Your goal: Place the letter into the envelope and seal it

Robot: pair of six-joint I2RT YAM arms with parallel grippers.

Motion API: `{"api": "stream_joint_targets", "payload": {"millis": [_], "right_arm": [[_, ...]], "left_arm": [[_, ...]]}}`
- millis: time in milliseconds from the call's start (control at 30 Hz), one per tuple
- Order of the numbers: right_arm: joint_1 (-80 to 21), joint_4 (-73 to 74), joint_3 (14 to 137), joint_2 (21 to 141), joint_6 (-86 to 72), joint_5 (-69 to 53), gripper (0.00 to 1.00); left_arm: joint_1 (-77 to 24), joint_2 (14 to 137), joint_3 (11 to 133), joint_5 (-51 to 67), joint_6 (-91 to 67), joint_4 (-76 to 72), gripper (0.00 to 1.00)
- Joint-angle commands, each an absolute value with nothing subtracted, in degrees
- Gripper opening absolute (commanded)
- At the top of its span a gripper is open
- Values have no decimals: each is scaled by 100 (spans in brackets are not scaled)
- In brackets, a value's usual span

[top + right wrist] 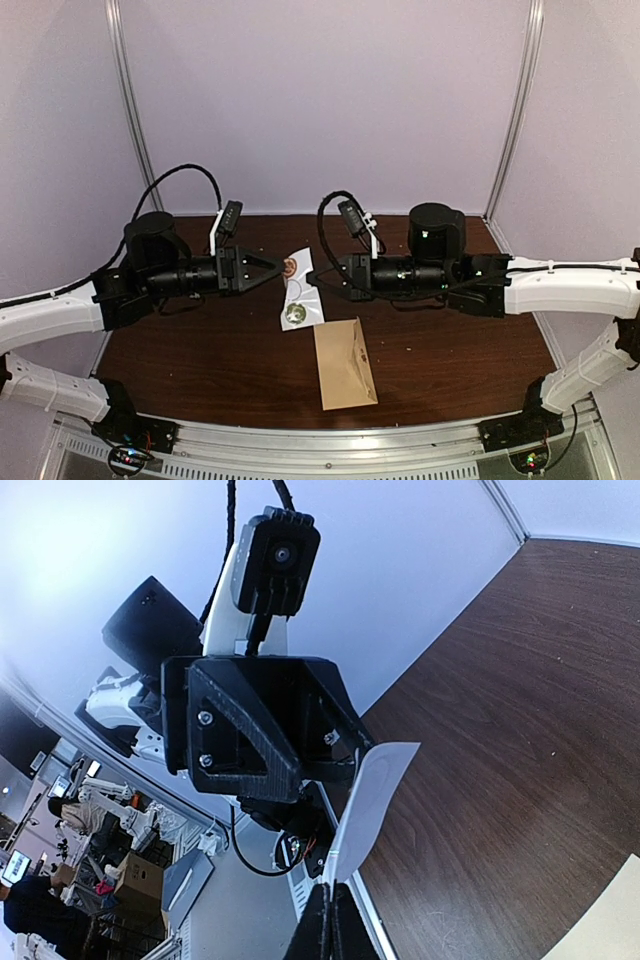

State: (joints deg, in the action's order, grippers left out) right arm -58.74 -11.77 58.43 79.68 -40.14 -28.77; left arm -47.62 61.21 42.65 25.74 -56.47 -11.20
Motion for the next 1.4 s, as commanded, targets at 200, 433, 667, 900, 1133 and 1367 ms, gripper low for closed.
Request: {"api": "stream_joint_targets", "payload": {"millis": [200,433,667,900,1133,1367], "right_arm": [[-5862,-1160,5906,7954,-3899,-3065,0],[-5862,-1152,5924,7989,-3902,-3076,0],[-5862,-1108,5933,7989,-3888,-3020,0],[-5862,-1098,5941,7989,-3908,-3015,0],[-5862,-1053,5937,7968,-3904,-2931,0],[-5858,-877,5884,7895,-3909,-2606,0]], "left_arm": [[-4703,6205,4254,2654,-5807,-1606,31],[-4693,6222,4228,2646,-5849,-1653,23],[-4693,6216,4190,2654,-5880,-1641,13],[-4693,6210,4172,2706,-5906,-1585,10],[-4692,6182,4157,2751,-5916,-1622,3],[-4685,6132,4173,2738,-5990,-1738,0]]}}
